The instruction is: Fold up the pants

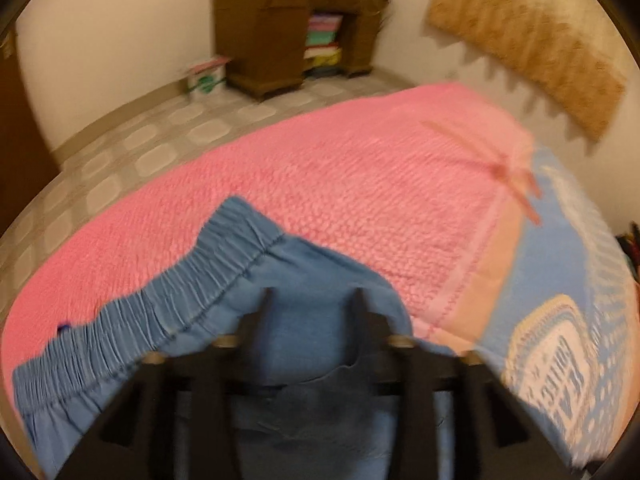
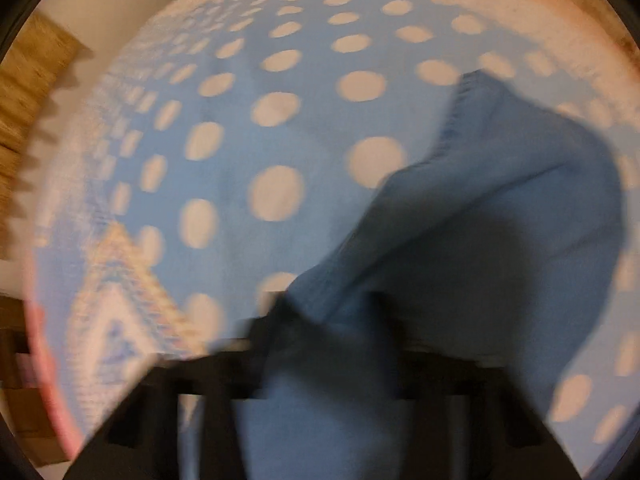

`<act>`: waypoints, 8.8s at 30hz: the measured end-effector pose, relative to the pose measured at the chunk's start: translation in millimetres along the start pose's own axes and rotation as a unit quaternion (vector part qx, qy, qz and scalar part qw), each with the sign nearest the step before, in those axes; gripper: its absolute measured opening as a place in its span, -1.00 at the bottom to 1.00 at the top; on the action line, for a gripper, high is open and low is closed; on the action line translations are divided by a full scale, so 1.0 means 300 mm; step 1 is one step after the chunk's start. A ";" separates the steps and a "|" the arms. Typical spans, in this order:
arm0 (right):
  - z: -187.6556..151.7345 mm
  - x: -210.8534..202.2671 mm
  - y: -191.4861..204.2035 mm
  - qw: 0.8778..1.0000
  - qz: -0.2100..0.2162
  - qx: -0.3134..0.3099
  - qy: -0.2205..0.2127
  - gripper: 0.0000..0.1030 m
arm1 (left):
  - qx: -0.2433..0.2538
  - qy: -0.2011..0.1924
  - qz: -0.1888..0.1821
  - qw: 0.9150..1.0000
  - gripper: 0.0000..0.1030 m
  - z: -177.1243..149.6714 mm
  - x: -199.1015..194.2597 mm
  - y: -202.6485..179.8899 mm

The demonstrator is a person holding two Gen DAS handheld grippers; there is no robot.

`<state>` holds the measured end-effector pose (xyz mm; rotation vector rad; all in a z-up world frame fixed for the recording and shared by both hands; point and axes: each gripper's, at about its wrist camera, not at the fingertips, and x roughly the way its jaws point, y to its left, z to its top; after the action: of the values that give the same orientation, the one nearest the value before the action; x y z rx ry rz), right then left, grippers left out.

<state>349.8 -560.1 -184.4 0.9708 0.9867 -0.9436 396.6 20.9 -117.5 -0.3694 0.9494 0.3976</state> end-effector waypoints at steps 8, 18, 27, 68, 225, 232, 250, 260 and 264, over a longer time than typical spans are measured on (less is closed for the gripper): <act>-0.043 -0.131 -0.115 0.987 0.131 -0.084 -0.049 -0.93 | -0.052 0.046 0.009 0.998 0.22 -0.005 0.049 -0.054; -0.215 -0.322 -0.404 0.961 0.200 -0.138 -0.133 -0.93 | -0.087 0.078 0.037 0.992 0.36 0.031 0.124 -0.064; -0.310 -0.182 -0.569 0.967 0.190 -0.100 -0.140 -0.93 | 0.005 0.043 0.108 0.993 0.27 -0.012 0.187 -0.167; -0.598 -0.753 -1.135 0.926 0.331 -0.136 -0.122 -0.93 | -0.043 -0.010 -0.171 0.984 -0.89 -0.320 -0.463 0.902; -0.507 -0.525 -1.032 0.823 0.199 -0.518 -0.122 0.20 | 0.064 -0.011 0.013 0.998 -0.34 -0.530 -0.232 0.771; -0.484 -0.395 -0.978 0.823 0.150 -0.544 -0.064 -0.79 | 0.060 -0.008 0.005 0.998 -0.34 -0.521 -0.232 0.790; -0.534 -0.482 -1.007 0.801 0.209 -0.555 -0.078 0.19 | 0.065 -0.012 0.016 0.998 -0.34 -0.531 -0.230 0.760; -0.572 -0.382 -0.943 0.780 0.141 -0.605 -0.073 -0.86 | 0.064 -0.011 0.014 0.998 -0.34 -0.534 -0.229 0.759; -0.495 -0.432 -0.955 0.827 0.171 -0.524 -0.110 -0.91 | 0.064 -0.012 0.015 0.998 -0.34 -0.534 -0.229 0.758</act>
<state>13.2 -476.2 -158.4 0.0712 0.8992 -0.1039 138.5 131.4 -174.4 -0.2333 0.9537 0.3661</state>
